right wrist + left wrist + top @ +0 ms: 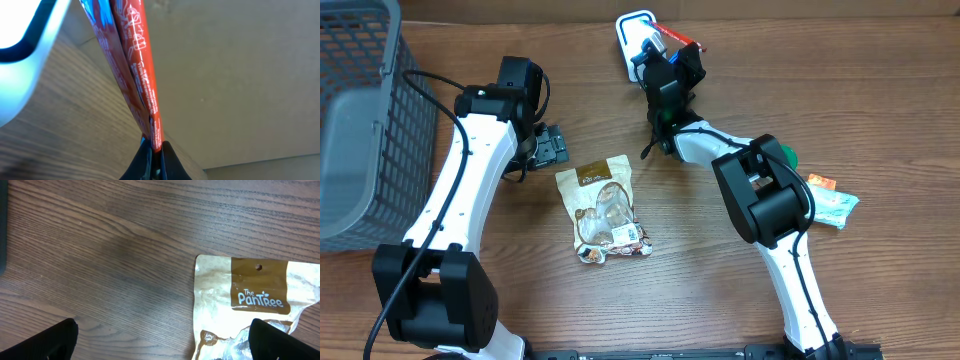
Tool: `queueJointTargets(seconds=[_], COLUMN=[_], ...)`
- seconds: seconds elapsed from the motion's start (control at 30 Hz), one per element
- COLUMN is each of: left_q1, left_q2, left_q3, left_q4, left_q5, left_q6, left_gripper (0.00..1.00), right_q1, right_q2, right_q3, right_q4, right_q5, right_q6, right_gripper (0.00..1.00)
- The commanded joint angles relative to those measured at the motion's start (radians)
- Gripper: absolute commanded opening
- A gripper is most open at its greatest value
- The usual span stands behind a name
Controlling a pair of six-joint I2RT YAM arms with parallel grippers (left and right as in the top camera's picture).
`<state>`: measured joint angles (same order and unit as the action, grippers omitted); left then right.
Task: Scan the item barcode
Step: 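Lift the red stick snack and hold it at the scanner window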
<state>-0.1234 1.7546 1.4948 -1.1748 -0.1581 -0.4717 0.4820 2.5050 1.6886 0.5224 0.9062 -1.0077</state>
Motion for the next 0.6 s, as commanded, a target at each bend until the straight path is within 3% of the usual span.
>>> queueJointTargets(seconds=[0.0,0.27,0.57], left_q1=[-0.002,-0.002,-0.002], left_q2=[0.002,0.002,0.002], left_q3=[0.014,0.014,0.014], left_q4=[0.002,0.002,0.002], left_q5=[-0.006,-0.006,-0.006], left_q6=[0.000,0.000,0.000], left_gripper=[1.00,1.00,1.00], right_q1=[0.002,-0.006,0.001], right_q2=[0.027,0.027,0.028], right_q3=[0.014,0.015,0.015], right_q4=[0.008,0.115,0.043], right_q5=[0.008,0.005,-0.017], right_q6=[-0.023,-0.145,-0.194], right_gripper=[0.04,0.04,0.03])
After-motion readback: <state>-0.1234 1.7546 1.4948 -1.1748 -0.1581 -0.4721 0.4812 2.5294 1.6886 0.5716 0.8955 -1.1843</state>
